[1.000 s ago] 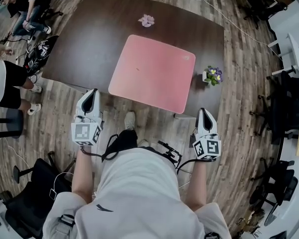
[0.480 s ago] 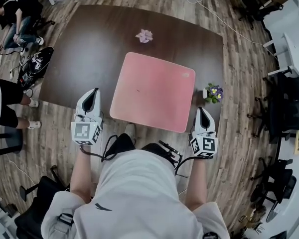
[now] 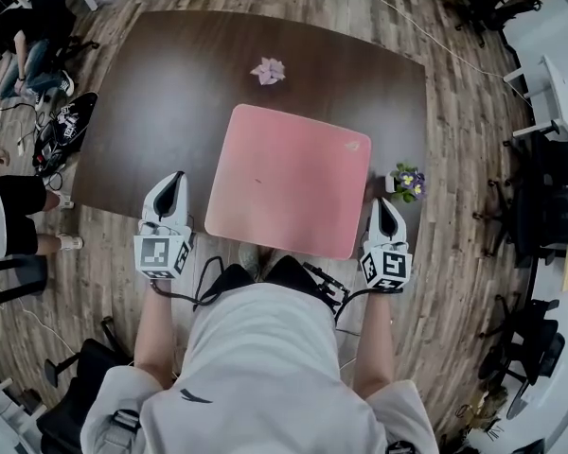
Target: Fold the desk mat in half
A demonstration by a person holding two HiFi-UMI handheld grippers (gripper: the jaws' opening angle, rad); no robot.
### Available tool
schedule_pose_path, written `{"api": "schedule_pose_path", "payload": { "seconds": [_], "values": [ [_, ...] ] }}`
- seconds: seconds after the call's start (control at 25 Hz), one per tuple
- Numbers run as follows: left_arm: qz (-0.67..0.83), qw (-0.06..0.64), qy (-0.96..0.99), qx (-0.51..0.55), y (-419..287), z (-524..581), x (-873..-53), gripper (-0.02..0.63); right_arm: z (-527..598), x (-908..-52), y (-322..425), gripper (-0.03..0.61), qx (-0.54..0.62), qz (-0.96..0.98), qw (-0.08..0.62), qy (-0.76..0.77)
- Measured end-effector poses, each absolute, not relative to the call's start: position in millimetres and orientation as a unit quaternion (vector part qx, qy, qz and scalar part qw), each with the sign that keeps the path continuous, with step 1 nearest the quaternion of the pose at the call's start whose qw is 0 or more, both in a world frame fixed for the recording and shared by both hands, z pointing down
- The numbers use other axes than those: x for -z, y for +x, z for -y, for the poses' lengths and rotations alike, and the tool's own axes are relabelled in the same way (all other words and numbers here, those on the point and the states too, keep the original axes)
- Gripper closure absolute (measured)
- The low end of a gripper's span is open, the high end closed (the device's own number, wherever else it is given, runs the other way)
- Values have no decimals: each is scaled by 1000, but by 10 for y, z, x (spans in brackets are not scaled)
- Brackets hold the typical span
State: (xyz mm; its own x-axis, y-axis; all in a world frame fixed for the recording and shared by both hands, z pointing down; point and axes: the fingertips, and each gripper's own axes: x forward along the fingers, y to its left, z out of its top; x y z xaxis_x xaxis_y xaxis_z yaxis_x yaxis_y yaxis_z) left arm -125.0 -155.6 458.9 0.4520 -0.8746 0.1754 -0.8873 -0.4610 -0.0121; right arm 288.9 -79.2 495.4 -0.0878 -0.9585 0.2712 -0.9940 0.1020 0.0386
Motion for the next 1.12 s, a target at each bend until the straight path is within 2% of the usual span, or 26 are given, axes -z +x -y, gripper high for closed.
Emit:
{"api": "schedule_pose_path", "payload": {
  "seconds": [0.4,0.68,1.0,1.12],
  "values": [
    [526,56,845,-79,-1098,1546,-4710,607,800,-5460,3145,562,-121,712,161,673],
    [525,57,845,-88,-1034,1499,-4768,607,678,-6404,3245,400,-250,685,200,654],
    [528,59,842,-95,-960,1443,-4792,607,345,-7039,3124,309,-331,680,265,598],
    [530,62,840,-99,-973,1420,-4824,607,308,-7076,3092,289,-332,678,264,600]
  ]
}}
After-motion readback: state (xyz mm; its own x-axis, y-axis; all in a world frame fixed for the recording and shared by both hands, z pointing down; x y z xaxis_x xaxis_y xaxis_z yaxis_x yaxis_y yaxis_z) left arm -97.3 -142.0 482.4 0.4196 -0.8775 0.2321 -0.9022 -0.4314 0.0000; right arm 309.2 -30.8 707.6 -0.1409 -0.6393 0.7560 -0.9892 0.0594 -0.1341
